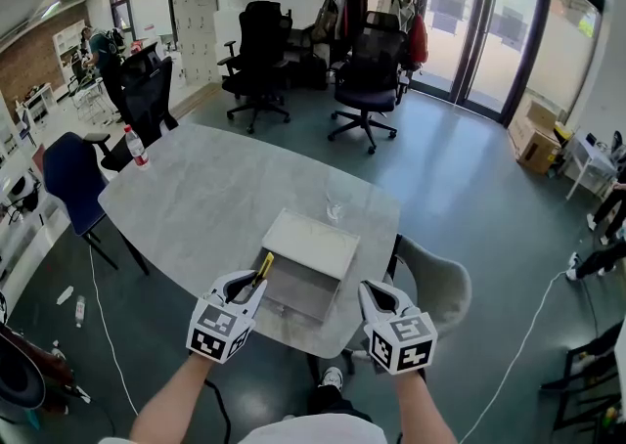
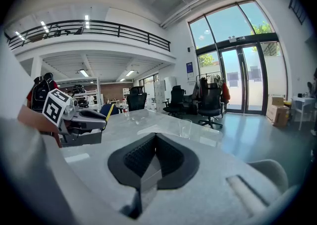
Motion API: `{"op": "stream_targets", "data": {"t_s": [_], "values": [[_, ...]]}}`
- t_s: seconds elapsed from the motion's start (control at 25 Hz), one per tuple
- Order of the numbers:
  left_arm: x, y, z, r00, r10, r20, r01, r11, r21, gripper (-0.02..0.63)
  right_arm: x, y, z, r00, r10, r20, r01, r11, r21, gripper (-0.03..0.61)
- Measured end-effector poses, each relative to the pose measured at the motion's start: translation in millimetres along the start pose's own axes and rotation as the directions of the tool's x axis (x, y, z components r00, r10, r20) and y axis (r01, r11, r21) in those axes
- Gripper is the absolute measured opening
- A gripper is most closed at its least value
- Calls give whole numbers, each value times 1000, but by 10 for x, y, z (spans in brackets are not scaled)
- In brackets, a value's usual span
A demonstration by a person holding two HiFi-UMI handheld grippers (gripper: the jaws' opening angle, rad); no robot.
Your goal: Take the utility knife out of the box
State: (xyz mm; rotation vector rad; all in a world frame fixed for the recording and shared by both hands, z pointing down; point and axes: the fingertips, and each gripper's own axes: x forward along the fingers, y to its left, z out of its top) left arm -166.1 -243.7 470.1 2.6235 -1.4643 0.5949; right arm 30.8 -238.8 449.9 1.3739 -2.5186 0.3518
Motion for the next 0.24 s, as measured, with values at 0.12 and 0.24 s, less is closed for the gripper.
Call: {"op": "stream_targets", "data": {"t_s": [0.12, 0.24], "values": [[-6, -3, 9, 1000, 0, 4, 0, 1000, -3, 61, -8, -11, -19, 1000, -3, 1, 3, 1000, 4, 5], [-22, 2, 13, 1000, -1, 8, 1, 1000, -5, 61, -16, 1, -37, 1000, -5, 0, 5, 1000, 6, 5]]}}
